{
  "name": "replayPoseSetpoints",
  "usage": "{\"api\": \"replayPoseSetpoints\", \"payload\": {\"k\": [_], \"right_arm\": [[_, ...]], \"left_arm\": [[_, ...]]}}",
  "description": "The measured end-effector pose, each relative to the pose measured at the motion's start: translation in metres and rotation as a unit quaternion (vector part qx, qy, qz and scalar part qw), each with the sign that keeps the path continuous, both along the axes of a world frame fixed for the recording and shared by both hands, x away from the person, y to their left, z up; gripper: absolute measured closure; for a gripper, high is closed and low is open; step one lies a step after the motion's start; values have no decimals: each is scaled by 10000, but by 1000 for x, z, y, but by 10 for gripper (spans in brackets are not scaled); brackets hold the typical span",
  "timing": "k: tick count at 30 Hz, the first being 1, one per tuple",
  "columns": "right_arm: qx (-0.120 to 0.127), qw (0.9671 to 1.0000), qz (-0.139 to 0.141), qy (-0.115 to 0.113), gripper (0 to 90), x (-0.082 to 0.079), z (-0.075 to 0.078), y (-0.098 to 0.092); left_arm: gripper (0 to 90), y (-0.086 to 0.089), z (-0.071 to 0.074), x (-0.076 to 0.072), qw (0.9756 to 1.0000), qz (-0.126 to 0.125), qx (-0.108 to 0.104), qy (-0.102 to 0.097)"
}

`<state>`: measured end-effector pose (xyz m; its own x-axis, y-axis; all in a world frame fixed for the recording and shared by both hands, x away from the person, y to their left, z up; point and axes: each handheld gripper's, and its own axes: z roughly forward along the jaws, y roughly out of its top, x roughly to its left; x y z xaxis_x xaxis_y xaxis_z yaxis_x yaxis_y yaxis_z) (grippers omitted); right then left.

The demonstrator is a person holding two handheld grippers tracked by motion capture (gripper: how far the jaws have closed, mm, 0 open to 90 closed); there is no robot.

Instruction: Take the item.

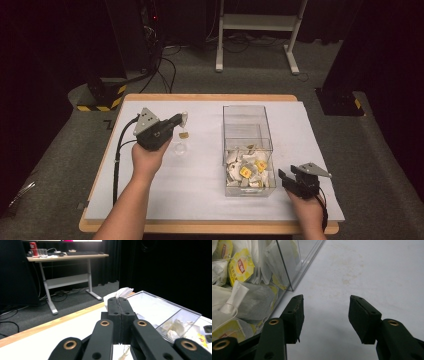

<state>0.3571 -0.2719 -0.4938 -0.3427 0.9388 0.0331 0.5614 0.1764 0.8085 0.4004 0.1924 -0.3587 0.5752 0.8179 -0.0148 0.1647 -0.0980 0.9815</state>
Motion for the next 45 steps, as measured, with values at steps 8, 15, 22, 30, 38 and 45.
{"api": "replayPoseSetpoints", "payload": {"k": [8, 15, 22, 30, 38, 45], "right_arm": [[-33, 10000, -24, 31, 468, 1, -2, 1], [-107, 9999, 26, 70, 471, 2, -2, 3], [-69, 9999, 95, 49, 472, 3, -1, 5], [-59, 9999, 86, 25, 472, 3, -1, 4], [-70, 9999, 88, 15, 471, 3, -1, 4], [-57, 9999, 87, 3, 472, 2, -1, 4]], "left_arm": [[900, 13, -5, 4, 9999, 114, -46, 58], [900, 25, -9, 5, 9997, 249, -51, 60], [900, 30, -8, 4, 9994, 346, -70, 60], [900, 32, -6, 10, 9993, 381, -47, 47], [900, 34, -8, 16, 9991, 417, -20, 90], [900, 32, -11, 19, 9990, 428, 3, 105]]}}
